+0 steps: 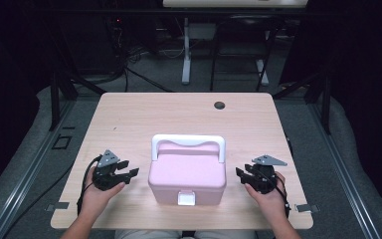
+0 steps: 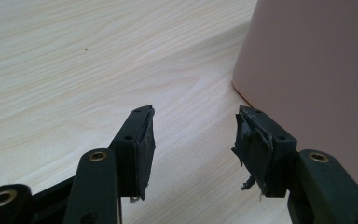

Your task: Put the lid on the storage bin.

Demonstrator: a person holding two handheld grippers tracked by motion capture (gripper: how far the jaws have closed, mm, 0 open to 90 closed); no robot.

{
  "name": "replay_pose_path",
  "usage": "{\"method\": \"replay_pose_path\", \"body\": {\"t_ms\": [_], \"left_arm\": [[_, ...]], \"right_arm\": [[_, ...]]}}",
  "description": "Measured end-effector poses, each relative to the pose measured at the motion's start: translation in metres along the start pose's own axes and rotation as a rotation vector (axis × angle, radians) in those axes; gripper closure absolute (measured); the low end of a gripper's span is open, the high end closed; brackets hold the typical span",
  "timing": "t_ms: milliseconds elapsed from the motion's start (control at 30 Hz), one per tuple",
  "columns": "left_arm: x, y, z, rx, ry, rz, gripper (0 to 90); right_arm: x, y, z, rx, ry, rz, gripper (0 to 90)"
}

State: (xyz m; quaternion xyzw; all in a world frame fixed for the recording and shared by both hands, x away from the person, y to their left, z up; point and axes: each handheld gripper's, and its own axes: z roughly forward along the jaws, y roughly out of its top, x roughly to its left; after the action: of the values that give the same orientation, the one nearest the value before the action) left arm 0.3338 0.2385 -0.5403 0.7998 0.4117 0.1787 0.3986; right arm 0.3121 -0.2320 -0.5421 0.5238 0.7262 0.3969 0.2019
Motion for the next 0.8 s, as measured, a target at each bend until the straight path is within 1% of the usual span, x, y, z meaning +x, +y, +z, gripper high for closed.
{"method": "replay_pose_path", "body": {"t_ms": [33,100,200,233,267,300,367,433,467,533,567,733,800], "left_arm": [[0.0005,0.0001,-0.0003,0.004,-0.011,-0.006,46.7],[0.0009,-0.0006,0.0006,-0.002,-0.013,-0.015,46.8],[0.001,-0.0008,0.0007,0.001,-0.008,-0.011,46.5],[0.0018,-0.0007,0.0003,0.011,-0.009,-0.024,45.6],[0.0018,-0.0007,0.0003,0.011,-0.009,-0.024,45.2],[0.0026,-0.001,0.0005,0.014,-0.008,-0.039,45.2],[0.0028,-0.0019,0.0017,0.004,-0.004,-0.049,45.3],[0.0036,-0.0023,0.0018,0.003,-0.003,-0.053,45.4],[0.0041,-0.0023,0.0018,0.008,-0.006,-0.057,45.4],[0.0045,-0.0026,0.0025,0.008,-0.004,-0.059,45.4],[0.0047,-0.003,0.0033,0.009,-0.004,-0.066,45.4],[0.005,-0.0026,0.0043,0.015,-0.006,-0.069,45.4],[0.0047,-0.0025,0.0047,0.007,-0.013,-0.076,45.4]], "right_arm": [[-0.0007,-0.0003,0.0006,0.001,-0.004,-0.006,56.5],[-0.0016,-0.0012,0.0026,0.002,-0.006,-0.008,54.4],[-0.002,-0.0021,0.0043,0.001,-0.009,-0.01,53.2],[-0.0022,-0.0029,0.0056,0.002,-0.007,-0.015,51.9],[-0.0022,-0.0029,0.0056,0.002,-0.007,-0.015,51.9],[-0.0017,-0.0033,0.0061,0.001,-0.01,-0.015,51.3],[-0.0021,-0.0036,0.0063,0.002,-0.01,-0.016,50.7],[-0.0019,-0.0044,0.0067,0.0,-0.01,-0.01,50.1],[-0.0022,-0.0049,0.0073,0.0,-0.011,-0.018,49.8],[-0.002,-0.0054,0.0075,0.002,-0.012,-0.017,49.4],[-0.0014,-0.0059,0.0082,0.003,-0.014,-0.017,48.9],[-0.0007,-0.006,0.0082,0.0,-0.017,-0.023,48.0],[-0.001,-0.0065,0.0084,-0.002,-0.017,-0.027,47.8]]}}
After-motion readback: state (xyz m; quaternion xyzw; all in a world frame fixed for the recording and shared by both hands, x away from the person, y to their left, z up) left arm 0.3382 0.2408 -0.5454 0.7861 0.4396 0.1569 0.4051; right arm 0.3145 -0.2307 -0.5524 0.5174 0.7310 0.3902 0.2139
